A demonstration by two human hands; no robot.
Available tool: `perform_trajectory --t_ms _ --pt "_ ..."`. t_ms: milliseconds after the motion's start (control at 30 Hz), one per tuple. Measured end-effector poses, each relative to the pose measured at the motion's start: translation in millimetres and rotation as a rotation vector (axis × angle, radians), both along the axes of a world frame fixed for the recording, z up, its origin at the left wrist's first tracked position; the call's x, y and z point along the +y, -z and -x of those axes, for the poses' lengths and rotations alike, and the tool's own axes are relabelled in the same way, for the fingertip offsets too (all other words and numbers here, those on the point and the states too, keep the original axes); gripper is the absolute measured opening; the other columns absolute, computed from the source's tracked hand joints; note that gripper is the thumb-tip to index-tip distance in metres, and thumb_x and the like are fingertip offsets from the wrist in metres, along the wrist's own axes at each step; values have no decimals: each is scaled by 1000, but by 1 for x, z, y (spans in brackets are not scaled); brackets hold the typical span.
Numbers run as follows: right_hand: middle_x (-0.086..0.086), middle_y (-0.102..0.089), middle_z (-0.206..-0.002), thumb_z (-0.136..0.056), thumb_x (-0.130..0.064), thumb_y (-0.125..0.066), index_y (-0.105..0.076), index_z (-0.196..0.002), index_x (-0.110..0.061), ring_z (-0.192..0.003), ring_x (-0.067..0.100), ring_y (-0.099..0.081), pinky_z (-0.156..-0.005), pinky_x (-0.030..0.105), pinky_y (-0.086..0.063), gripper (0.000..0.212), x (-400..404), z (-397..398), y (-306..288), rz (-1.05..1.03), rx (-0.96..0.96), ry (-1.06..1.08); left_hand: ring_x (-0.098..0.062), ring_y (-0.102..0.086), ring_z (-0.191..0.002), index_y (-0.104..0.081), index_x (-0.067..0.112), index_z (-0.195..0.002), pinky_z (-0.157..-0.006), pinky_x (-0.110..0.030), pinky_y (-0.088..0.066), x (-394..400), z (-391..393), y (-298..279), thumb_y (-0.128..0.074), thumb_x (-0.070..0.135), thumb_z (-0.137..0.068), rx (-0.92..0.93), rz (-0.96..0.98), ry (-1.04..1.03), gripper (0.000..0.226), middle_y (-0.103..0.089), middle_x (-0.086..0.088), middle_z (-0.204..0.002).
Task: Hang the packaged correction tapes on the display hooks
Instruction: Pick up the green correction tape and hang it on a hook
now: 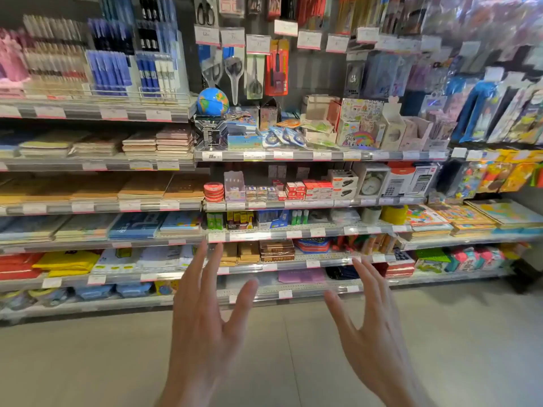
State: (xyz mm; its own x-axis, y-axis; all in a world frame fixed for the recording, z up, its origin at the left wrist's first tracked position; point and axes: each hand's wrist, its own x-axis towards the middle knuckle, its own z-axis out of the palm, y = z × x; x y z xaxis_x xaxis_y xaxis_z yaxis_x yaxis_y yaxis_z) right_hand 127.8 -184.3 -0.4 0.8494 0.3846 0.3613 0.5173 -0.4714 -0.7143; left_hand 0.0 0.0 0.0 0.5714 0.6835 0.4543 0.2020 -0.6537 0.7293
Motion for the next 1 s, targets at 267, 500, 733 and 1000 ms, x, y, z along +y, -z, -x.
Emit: perform_trajectory --t_ms 267,500,733,1000 --pt "-10 -25 -159 -84 -68 -45 -28 -150 -37 -148 7 -17 -116 29 -16 74 10 -44 30 85 50 -3 2 -13 -152 -26 46 -152 -124 -46 -24 14 -45 32 -33 80 -86 103 74 75 74 -16 24 -164" --pt "-14 -21 -160 -83 -71 -41 -22 -152 -39 -148 4 -14 -121 38 -20 78 26 -133 53 73 161 -15 2 -15 -152 -26 46 -152 -124 -47 -26 30 -138 39 -31 82 -84 190 93 93 77 -18 25 -163" --pt "-15 -21 -160 -86 -77 -36 -25 -153 -33 -148 -1 -12 -121 41 -23 82 47 -276 49 -13 167 -52 7 -12 -150 -21 49 -153 -124 -39 -22 50 -278 11 -28 85 -81 213 67 48 81 -15 29 -163" --pt "-16 -27 -157 -82 -73 -47 -31 -149 -36 -146 2 -21 -119 44 -26 78 90 -413 31 -65 172 -44 10 -18 -146 -25 47 -151 -115 -26 -20 89 -400 -10 -30 80 -84 155 20 3 75 -21 28 -160"
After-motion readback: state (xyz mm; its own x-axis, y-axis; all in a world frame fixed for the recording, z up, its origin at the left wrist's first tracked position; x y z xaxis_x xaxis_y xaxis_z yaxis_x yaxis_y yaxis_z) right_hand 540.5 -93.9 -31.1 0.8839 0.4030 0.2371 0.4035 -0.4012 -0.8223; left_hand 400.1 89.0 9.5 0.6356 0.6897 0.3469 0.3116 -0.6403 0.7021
